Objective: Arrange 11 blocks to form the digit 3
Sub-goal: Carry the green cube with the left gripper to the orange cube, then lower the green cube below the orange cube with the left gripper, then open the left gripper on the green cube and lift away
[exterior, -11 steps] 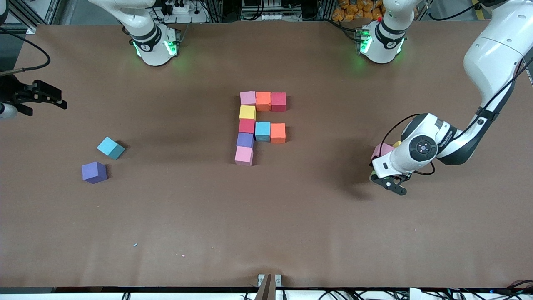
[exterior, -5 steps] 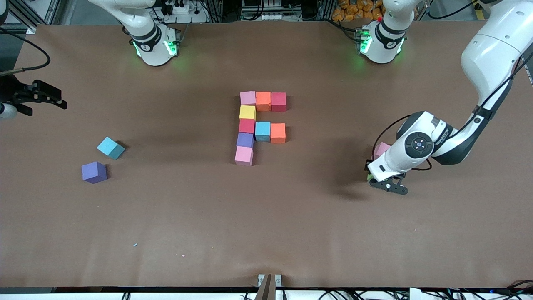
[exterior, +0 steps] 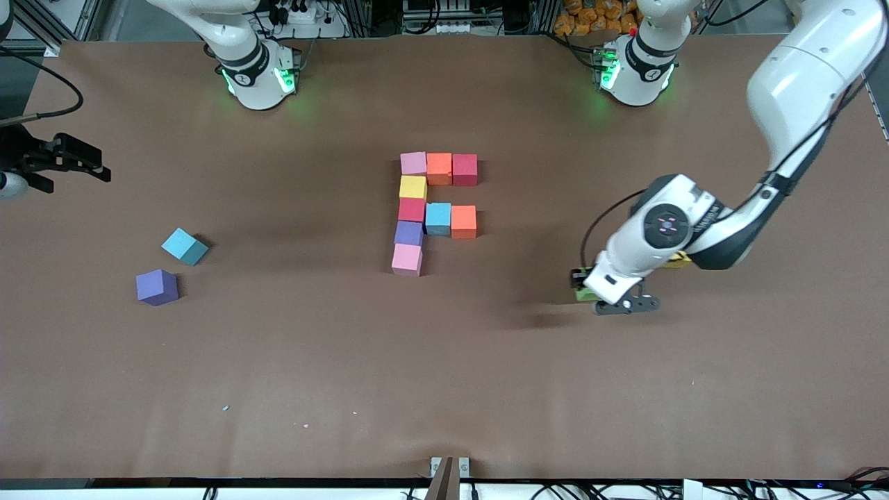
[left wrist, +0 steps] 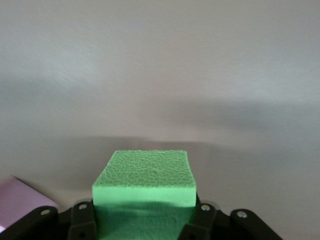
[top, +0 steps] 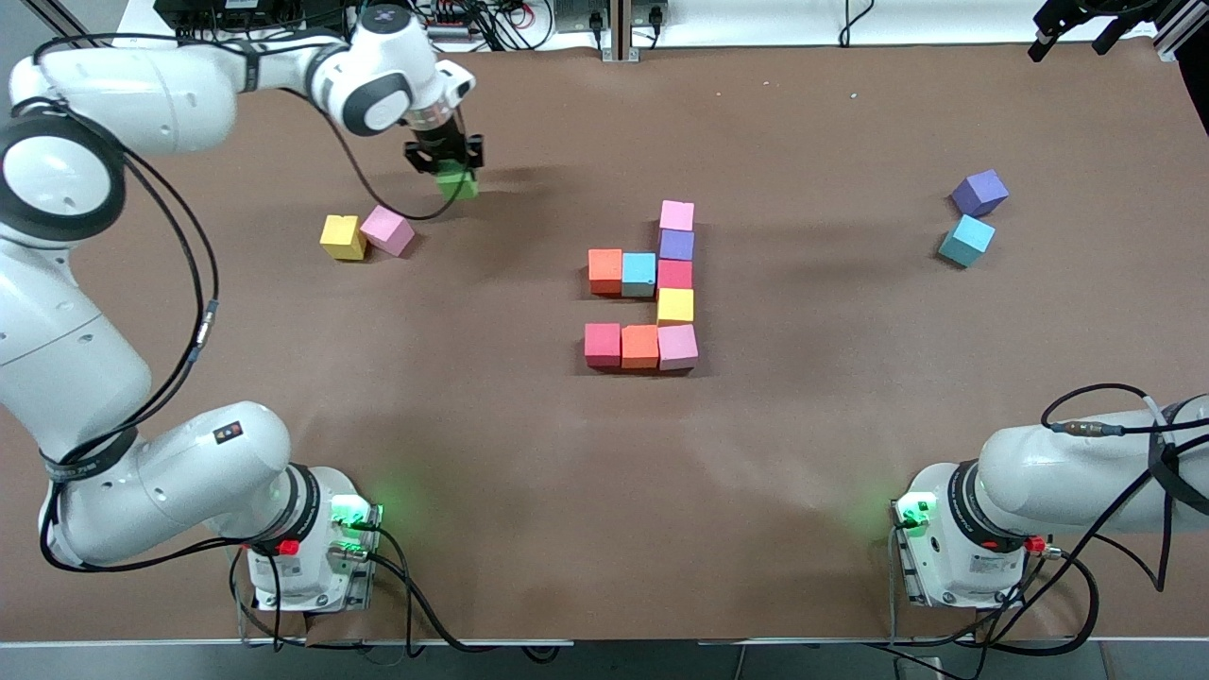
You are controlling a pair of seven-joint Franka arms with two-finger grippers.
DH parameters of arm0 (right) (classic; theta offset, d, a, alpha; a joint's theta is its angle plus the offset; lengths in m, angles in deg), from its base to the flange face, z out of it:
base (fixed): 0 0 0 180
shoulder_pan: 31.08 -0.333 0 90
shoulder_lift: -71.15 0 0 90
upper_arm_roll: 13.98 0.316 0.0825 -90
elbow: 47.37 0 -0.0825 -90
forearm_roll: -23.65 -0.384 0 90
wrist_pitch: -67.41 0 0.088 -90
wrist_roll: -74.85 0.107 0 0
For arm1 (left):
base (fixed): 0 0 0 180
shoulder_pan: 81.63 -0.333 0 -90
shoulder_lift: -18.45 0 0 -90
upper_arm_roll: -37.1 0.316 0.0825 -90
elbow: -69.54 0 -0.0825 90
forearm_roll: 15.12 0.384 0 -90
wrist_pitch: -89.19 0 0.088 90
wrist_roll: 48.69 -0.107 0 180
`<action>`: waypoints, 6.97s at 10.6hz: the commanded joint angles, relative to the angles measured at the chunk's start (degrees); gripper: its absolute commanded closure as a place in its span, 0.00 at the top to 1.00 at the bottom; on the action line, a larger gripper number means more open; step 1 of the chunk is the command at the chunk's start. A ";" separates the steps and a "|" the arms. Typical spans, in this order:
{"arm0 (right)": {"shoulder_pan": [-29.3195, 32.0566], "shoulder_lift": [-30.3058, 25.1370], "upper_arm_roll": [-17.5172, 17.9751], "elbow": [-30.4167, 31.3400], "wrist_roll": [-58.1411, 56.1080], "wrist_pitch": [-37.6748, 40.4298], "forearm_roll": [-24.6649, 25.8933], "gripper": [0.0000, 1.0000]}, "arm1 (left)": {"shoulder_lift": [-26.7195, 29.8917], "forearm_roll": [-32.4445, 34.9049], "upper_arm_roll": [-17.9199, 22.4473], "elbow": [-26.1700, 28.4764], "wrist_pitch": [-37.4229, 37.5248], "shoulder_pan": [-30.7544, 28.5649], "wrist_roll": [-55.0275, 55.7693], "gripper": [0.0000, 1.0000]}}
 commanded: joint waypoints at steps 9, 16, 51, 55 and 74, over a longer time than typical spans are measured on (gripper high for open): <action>1.06 0.44 0.75 -1.40 0.53 0.96 0.86 1.00 | -3.13 -13.51 19.44 -18.55 -0.19 34.59 55.05 0.00; 1.06 0.53 0.75 -1.58 0.53 1.05 0.86 1.00 | -6.30 -17.92 24.16 -23.30 -5.46 42.39 78.24 0.00; 1.06 0.44 0.75 -1.58 0.53 1.31 0.86 1.00 | -9.81 -20.55 33.16 -26.12 -7.93 56.74 87.95 0.28; 1.06 0.53 0.75 -1.58 0.53 1.31 0.86 1.00 | -9.81 -20.55 33.16 -26.21 -8.10 56.74 87.95 0.38; 1.06 0.53 0.75 -1.58 0.53 1.48 0.86 1.00 | -7.53 -20.64 32.54 -26.03 -8.46 56.22 84.52 1.00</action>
